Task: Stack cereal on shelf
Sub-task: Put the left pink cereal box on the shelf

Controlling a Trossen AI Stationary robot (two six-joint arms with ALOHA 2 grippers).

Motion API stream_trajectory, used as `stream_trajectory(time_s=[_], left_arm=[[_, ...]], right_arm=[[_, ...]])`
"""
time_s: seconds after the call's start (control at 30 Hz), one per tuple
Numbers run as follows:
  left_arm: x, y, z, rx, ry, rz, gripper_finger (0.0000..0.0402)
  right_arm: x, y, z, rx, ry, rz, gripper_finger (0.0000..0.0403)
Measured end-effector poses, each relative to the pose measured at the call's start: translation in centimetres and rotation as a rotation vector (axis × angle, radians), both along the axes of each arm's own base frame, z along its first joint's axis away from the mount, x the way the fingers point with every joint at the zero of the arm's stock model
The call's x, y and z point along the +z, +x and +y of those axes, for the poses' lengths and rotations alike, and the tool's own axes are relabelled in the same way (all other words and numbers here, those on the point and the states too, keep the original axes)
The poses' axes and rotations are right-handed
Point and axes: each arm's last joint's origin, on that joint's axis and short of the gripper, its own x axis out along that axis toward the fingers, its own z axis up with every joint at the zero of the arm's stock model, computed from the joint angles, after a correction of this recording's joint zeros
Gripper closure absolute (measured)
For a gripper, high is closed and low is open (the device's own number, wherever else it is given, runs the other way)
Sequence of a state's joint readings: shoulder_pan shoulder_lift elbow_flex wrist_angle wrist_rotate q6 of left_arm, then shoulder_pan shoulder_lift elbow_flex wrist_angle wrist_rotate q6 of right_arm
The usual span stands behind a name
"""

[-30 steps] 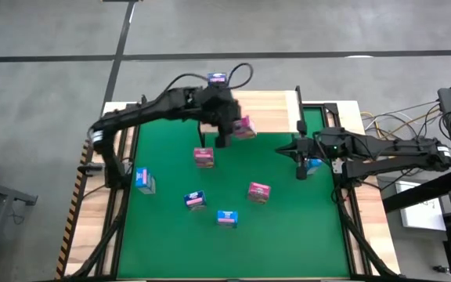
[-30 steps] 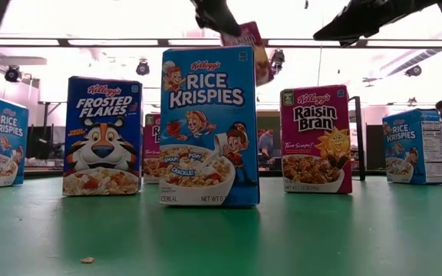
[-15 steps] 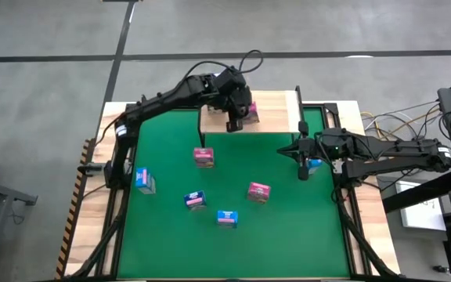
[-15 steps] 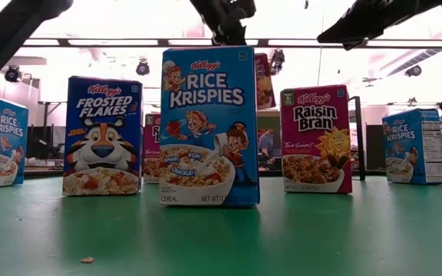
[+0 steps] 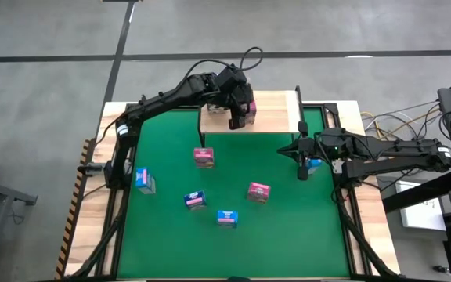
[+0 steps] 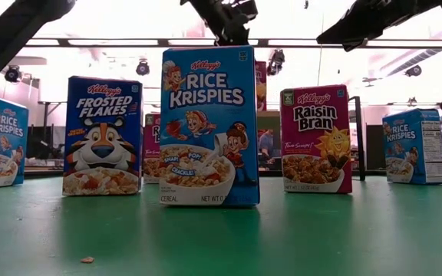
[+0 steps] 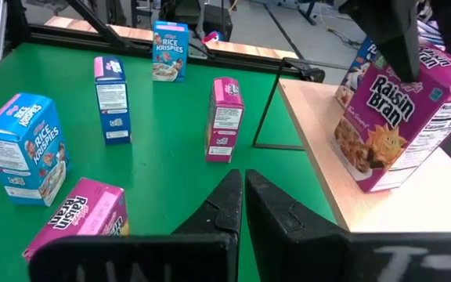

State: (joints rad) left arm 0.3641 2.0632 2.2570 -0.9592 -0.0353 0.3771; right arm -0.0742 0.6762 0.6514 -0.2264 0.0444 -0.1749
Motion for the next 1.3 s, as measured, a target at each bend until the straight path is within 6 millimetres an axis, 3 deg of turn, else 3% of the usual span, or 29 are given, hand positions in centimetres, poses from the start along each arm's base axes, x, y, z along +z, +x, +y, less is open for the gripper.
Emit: stream_trajectory(time_s=[0.27,0.43,0.77,1.0,1.3], left_arm=[[0.7,-0.5,-0.5,-0.012,0.003,0.006,0.0177],[3.3,-1.8,-2.3,-0.033,-0.009,0.006,0.0175],[5.3,-4.8,-7.2,-0.068,-0.067,-0.006,0.0175],[3.6,-7.7,-9.7,-0.078,-0.089,-0.091,0.0175],[-1.2,-12.6,-11.2,-0.056,-0.111,-0.321,0.0175]], right_arm=[[0.0,0.0,0.0,-0.009,0.022,-0.003,0.0394],[0.0,0.0,0.0,-0.025,0.044,-0.007,0.0394],[-0.4,2.0,-0.2,-0.033,0.061,-0.033,0.0394],[0.8,4.7,-0.9,-0.042,0.021,0.011,0.0394],[4.8,7.8,-3.2,-0.074,-0.052,0.141,0.0394]])
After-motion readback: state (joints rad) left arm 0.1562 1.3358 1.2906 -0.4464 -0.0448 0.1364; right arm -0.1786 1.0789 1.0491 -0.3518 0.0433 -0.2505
